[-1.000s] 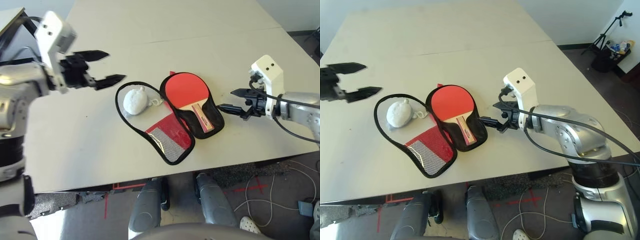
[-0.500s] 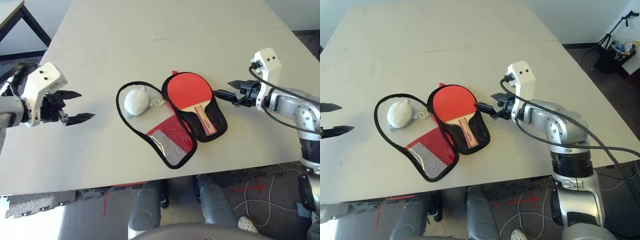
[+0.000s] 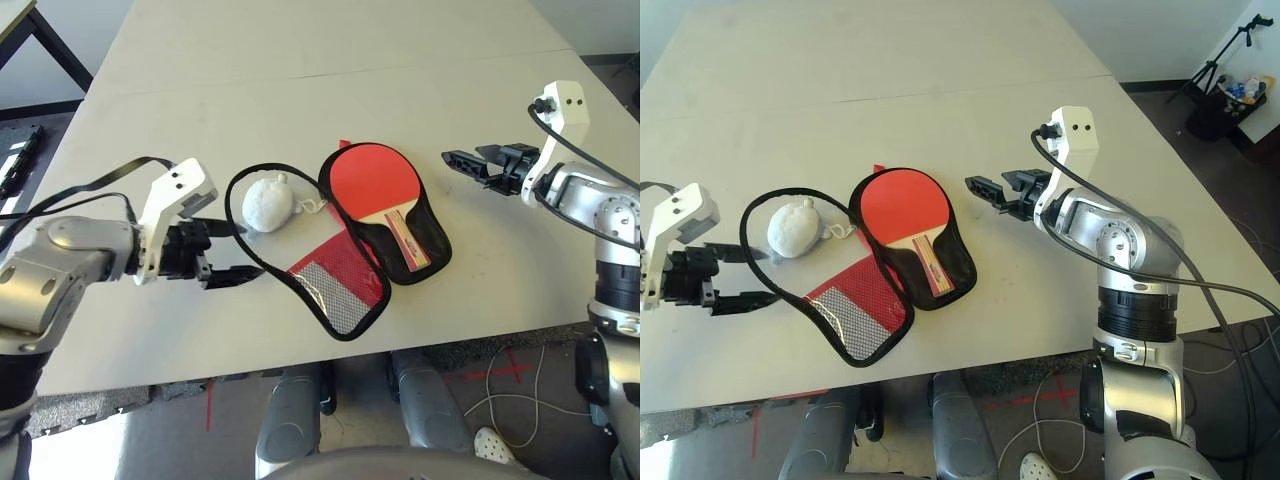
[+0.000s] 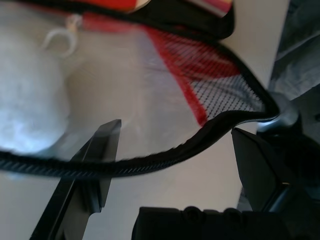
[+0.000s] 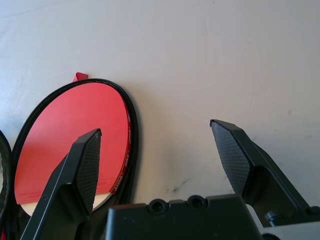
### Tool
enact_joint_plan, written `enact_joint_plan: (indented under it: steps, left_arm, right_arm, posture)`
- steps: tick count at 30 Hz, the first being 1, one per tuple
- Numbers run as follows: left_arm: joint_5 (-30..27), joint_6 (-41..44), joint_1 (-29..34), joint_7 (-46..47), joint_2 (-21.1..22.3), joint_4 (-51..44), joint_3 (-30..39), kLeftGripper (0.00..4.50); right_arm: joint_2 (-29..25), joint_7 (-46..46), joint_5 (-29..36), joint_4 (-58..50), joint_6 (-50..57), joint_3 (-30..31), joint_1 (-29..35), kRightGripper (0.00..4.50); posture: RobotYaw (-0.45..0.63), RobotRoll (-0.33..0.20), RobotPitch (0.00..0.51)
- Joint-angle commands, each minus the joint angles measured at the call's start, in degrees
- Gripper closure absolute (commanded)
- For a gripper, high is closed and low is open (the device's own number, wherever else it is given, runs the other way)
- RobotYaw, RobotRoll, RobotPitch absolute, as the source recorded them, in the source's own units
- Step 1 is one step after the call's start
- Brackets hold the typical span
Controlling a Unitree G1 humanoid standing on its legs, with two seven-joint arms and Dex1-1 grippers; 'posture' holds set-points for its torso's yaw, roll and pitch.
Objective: Store the ping-pong paddle in its case and zip it.
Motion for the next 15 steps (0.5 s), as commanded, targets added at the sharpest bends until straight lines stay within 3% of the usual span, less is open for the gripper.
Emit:
enact_joint_plan:
  steps: [1,7,10,15]
  left_arm:
    - [-4.2,3.9,-4.6,2.4,-3.8,-2.1,-3.1,0.00]
    - [-10.7,7.3,-13.3,9.6,-17.8,1.0,-3.1,0.00]
    - [-7.2,3.7,-15.1,14.2,-24.9,3.2,-7.3,0.00]
    - [-1.7,-1.2,-16.0,20.5,-33.0,6.9,-11.1,0.00]
  right_arm:
    - [1.0,-1.6,-0.8,1.5,-1.1,-1.4,-0.3,0.02]
    - [2.2,-3.0,-0.9,2.0,-1.3,-1.8,-0.2,0.02]
    - [2.4,-3.4,-0.9,2.1,-1.6,-2.2,-0.2,0.02]
    - [2.6,-3.9,-0.3,2.2,-1.3,-3.0,-0.2,0.02]
  posture:
    - [-0.06,0.000,0.236]
    - [-0.06,0.000,0.234]
    - [-0.07,0.000,0.233]
    - [-0.09,0.000,0.231]
